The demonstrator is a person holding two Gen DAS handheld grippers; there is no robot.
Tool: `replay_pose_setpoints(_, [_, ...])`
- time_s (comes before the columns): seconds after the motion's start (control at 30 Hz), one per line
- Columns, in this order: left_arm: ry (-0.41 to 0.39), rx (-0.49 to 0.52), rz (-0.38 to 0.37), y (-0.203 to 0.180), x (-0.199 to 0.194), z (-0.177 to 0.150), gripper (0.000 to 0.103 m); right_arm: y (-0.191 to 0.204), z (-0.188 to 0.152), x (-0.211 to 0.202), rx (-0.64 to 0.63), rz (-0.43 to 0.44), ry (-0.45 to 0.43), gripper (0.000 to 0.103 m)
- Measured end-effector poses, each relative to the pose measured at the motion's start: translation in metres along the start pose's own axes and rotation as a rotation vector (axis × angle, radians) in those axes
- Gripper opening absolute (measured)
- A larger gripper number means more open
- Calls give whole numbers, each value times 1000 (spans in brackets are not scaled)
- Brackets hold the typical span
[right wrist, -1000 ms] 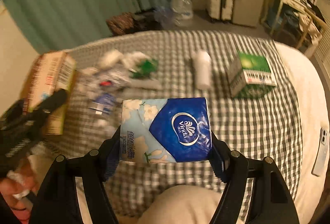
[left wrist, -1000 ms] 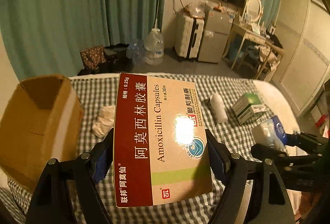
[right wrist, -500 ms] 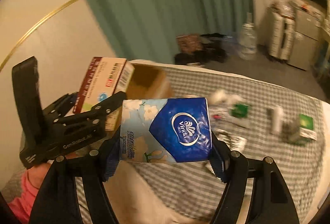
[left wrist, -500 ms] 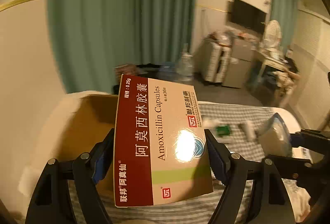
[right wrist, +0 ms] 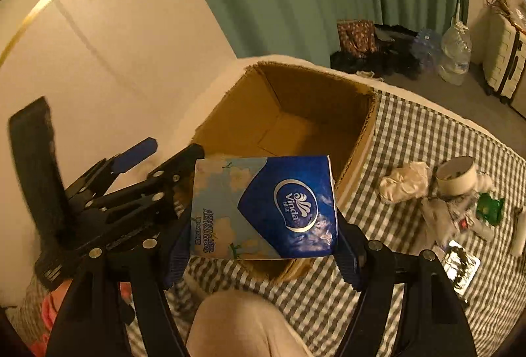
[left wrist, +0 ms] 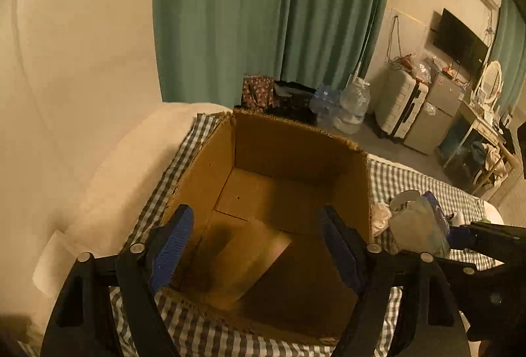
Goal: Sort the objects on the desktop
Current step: 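Carry both items to the cardboard box and open both tools to drop them, then grasp the clear plastic cup with the left tool while the right tool grasps the water bottle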
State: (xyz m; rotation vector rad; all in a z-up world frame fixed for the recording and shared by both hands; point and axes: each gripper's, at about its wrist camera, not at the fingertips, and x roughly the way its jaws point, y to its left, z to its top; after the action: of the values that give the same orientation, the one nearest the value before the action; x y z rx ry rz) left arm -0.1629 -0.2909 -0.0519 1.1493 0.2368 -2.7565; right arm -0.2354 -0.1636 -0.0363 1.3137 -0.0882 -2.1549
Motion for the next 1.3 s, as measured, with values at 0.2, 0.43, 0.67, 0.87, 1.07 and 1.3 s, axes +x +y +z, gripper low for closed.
replay_pose_setpoints(0.2, [58,-58,63,24,18,-13,97,-11,18,26,61,17,29,79])
replay_pose_setpoints(0.43, [36,-47,111,19,-10,-29,99,-26,15,8,145,37,-54,84])
replay_pose_setpoints(0.67, [-29,68,-19,-68,-57,-47,103,-78,-36,-84,203,-80,-194,86])
replay_pose_setpoints(0.87, [18,121,-186,-164,-52,-81,103,-154,-109,-167,304,-269,-287,88])
replay_pose_setpoints(1.07, [79,190,-190,-241,-17,-122,103,-216,-180,-203,357,-454,-304,88])
replay_pose_setpoints(1.3, [153,238,-162,-274,43,-142,103,-280,-225,-192,457,-410,-258,88])
